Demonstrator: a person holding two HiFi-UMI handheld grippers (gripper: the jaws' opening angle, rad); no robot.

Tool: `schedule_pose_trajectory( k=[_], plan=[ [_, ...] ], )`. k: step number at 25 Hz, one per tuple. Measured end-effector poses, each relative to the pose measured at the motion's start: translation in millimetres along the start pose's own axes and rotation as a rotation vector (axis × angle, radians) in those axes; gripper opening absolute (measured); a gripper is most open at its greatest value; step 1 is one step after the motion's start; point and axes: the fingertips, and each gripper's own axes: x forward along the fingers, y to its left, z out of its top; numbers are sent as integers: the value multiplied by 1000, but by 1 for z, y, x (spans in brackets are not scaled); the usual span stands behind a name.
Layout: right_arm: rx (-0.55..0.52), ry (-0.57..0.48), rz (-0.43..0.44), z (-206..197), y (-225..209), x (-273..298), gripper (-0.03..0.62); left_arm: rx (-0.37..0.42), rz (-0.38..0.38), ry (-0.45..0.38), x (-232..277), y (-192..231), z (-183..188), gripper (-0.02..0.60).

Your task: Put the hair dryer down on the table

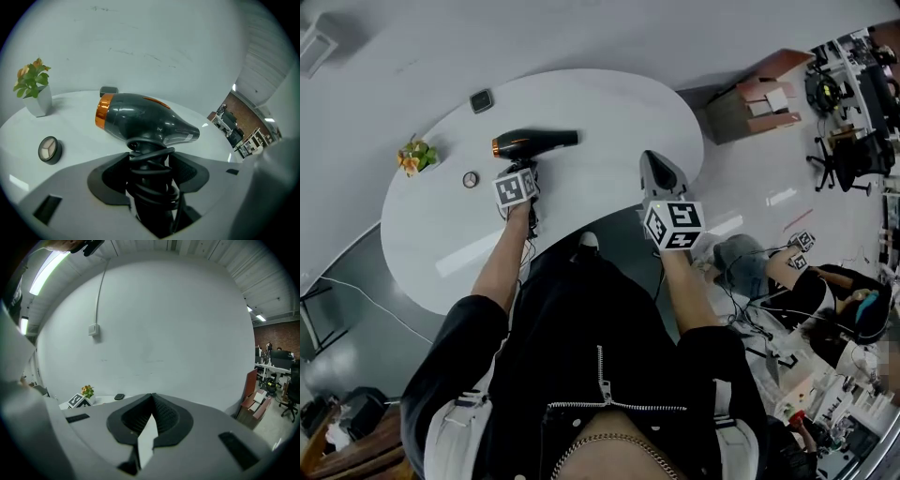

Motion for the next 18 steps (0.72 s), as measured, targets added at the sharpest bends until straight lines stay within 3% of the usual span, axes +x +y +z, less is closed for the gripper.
schedule_pose_trajectory(
  k=[5, 12, 15, 18],
  plan=[
    [-5, -3, 24, 2, 5, 1, 6, -1, 17, 21, -3, 2, -12, 262],
    [-17, -11, 78, 3, 18, 8, 6, 22, 34, -55, -28, 4, -5, 263],
    [-27, -23, 116, 7, 28, 14, 6, 50, 51, -102, -46, 3, 4, 232],
    [-42, -37, 146, 12, 38, 19, 6, 135, 67, -132, -63, -1, 9, 155]
  ],
)
